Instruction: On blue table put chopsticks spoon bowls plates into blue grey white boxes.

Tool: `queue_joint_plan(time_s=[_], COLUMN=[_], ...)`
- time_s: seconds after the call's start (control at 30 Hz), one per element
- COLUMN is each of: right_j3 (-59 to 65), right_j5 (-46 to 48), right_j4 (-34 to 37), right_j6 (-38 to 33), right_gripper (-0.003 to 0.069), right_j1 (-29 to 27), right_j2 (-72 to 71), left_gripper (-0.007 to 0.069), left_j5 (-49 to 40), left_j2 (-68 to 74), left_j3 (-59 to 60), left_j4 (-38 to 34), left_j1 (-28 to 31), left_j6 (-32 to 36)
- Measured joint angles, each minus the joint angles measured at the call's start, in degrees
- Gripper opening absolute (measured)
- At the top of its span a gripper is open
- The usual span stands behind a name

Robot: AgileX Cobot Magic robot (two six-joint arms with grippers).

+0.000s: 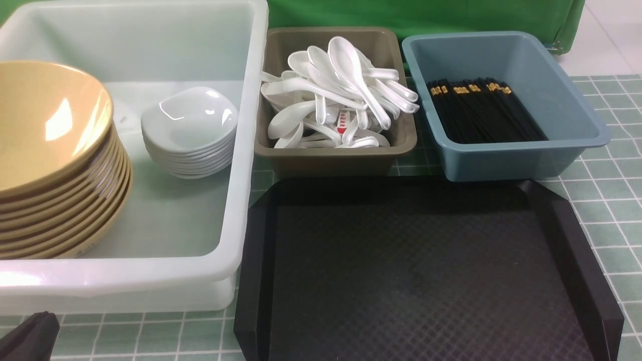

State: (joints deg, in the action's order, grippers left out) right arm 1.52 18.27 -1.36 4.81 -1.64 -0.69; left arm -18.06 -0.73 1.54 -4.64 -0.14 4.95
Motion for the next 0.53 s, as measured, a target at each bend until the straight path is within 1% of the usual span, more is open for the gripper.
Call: queue_joint_plan(time_s=[0.53], right_j3=[0.0], right_j5=[0.1], right_j4=[0.0], right_j6=[0.0], right_gripper=[0.0061], right_j1=[0.0], right_j2=[0.0], left_gripper=[-0.0012], left_j5=[0.0], left_j2=[0.0], left_j3=[0.0], left_j4=[0.0], left_j1=[0.0], left_j6=[0.0])
